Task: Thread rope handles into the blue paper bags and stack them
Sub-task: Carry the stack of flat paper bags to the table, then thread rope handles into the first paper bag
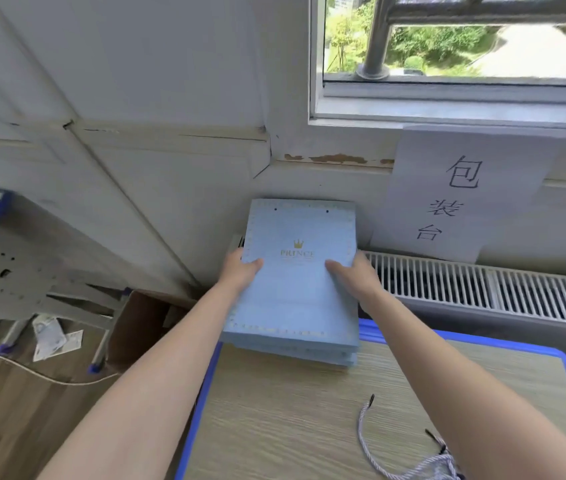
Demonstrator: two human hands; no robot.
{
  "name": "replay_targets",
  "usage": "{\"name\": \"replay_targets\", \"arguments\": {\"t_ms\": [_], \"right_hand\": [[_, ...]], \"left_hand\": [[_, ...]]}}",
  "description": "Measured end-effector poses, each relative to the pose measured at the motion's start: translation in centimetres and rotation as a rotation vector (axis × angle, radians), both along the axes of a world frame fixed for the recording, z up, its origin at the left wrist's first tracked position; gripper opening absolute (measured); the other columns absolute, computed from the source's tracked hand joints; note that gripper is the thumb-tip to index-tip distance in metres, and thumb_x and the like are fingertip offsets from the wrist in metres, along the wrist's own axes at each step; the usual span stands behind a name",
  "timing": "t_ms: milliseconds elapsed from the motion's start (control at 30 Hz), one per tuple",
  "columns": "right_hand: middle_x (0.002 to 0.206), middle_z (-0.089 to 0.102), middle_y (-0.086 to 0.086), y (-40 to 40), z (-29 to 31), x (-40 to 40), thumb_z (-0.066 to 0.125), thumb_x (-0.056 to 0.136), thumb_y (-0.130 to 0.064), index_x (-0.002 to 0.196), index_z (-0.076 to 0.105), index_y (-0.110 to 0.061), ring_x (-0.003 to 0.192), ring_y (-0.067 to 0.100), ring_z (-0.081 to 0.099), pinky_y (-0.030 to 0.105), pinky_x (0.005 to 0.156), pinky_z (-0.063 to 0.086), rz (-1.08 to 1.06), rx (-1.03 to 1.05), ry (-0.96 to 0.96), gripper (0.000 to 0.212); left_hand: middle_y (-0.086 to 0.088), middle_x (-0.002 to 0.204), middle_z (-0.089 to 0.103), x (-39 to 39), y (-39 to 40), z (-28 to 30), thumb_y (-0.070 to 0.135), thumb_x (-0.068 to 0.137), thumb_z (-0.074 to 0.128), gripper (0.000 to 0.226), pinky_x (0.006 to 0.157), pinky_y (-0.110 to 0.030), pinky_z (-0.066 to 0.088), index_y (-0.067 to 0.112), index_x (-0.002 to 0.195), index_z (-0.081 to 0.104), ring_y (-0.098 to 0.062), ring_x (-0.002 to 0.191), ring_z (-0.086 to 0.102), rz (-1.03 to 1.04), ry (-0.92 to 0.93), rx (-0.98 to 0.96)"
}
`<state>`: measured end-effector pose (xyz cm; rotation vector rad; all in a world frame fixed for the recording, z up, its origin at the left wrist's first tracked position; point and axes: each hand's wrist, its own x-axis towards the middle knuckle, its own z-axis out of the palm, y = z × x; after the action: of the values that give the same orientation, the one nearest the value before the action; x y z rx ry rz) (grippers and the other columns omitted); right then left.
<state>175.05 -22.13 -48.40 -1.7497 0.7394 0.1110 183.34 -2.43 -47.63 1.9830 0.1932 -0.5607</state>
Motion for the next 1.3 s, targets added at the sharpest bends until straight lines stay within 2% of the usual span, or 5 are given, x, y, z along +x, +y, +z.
{"name": "replay_targets", "arguments": {"t_ms": [267,467,667,767,1300], "right_hand": [[0.121,0.06,-0.002,-0.5,2.4,-2.1,0.057,0.089,-0.031,0.128,0.048,-0.018,0.105,0.021,0.058,0.031,0.081,0.047,0.001,-0.063,-0.054,0.043],[0.085,0.058,-0.01,-0.7,2.7,-5.3,0.064,0.086,-0.015,0.084,0.054,-0.021,0.074,0.006,0.055,0.015,0.059,0.045,-0.173,-0.116,-0.384,0.011],[0.11,0.066,0.016,-3.2,1.6,-7.8,0.071,0.072,-0.013,0.117,0.051,0.0,0.096,0.031,0.066,0.048,0.082,0.054,-0.302,0.161,-0.581,0.05],[0.113,0.061,0.013,-4.2,1.9,-10.5,0.072,0.078,-0.016,0.125,0.044,-0.004,0.084,0.022,0.065,0.038,0.073,0.053,-0.351,0.129,-0.663,0.055],[0.075,0.051,0.007,7.1,-4.5,-28.1,0.065,0.083,-0.016,0.085,0.058,-0.008,0.062,0.015,0.045,0.025,0.052,0.035,0.315,-0.467,-0.161,0.01]], "left_hand": [[0.001,0.094,0.066,-2.5,-0.7,4.5,0.007,0.087,0.057,0.019,0.08,-0.038,0.052,0.022,0.094,0.065,-0.024,0.089,0.063,0.016,-0.164,-0.146],[0.0,0.105,0.064,-3.8,-1.2,3.5,0.003,0.087,0.063,0.03,0.09,-0.043,0.051,0.021,0.109,0.056,-0.023,0.101,0.062,-0.089,-0.559,-0.228],[0.0,0.089,0.066,-5.4,-1.4,1.5,-0.003,0.085,0.062,0.039,0.083,-0.041,0.054,0.022,0.115,0.06,-0.021,0.083,0.064,-0.205,-0.664,-0.297],[-0.005,0.092,0.066,-7.2,-1.0,0.6,0.01,0.079,0.067,0.046,0.087,-0.045,0.053,0.016,0.124,0.06,-0.026,0.086,0.065,-0.306,-0.695,-0.226],[-0.009,0.119,0.048,-25.8,2.8,-5.5,0.038,0.088,0.051,0.043,0.1,-0.033,0.032,0.016,0.124,0.058,-0.028,0.118,0.042,-0.482,-1.027,0.388]]}}
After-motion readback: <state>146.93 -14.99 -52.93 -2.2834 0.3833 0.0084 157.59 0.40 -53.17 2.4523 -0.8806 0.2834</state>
